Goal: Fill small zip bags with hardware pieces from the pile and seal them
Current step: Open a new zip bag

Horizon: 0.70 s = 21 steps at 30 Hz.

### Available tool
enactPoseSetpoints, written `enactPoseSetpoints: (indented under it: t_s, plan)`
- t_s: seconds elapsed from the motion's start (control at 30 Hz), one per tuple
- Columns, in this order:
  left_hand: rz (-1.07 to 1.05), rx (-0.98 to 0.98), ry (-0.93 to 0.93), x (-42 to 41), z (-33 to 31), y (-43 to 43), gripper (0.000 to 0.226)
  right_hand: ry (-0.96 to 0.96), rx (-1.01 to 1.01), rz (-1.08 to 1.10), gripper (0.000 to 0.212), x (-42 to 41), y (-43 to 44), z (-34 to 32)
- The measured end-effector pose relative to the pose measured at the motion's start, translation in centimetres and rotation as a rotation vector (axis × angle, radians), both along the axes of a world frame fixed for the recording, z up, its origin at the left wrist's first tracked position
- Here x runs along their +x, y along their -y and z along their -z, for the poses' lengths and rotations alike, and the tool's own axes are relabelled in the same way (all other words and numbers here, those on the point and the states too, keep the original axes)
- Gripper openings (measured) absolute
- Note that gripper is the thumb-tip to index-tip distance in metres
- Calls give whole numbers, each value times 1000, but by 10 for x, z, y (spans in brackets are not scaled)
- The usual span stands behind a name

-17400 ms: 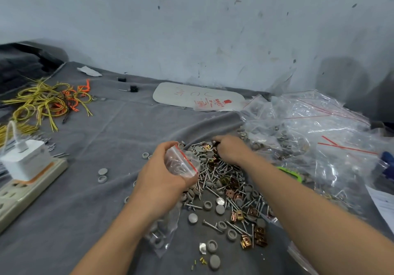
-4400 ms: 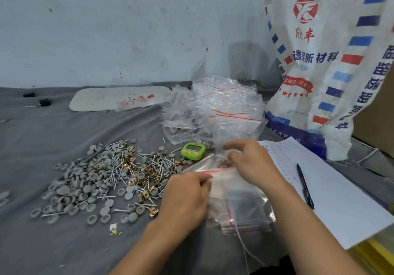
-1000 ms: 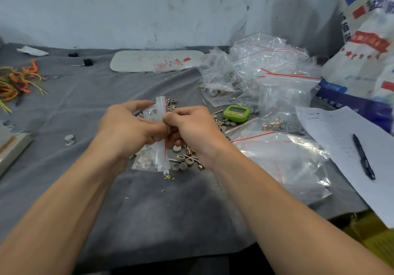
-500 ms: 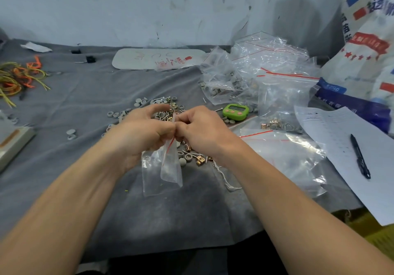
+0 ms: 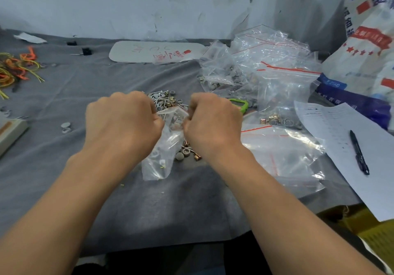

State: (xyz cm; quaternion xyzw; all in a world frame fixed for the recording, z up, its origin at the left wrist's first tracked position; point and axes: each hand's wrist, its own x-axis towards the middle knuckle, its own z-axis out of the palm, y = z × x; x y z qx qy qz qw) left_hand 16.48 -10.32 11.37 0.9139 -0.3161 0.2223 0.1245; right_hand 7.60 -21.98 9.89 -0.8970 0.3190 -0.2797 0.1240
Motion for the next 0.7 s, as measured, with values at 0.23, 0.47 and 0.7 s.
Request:
enactPoseSetpoints:
  t_s: [0.23, 0.47, 0.7]
  plan:
    - [241, -215, -85, -7, 12, -3, 11, 102, 635, -375, 23, 7, -12, 14]
    - [303, -301, -90, -52, 19, -15, 49, 296, 1467, -312, 35, 14, -18, 13]
    - [285, -317, -245, -50, 20, -18, 76, 269, 1551, -632, 38, 12, -24, 10]
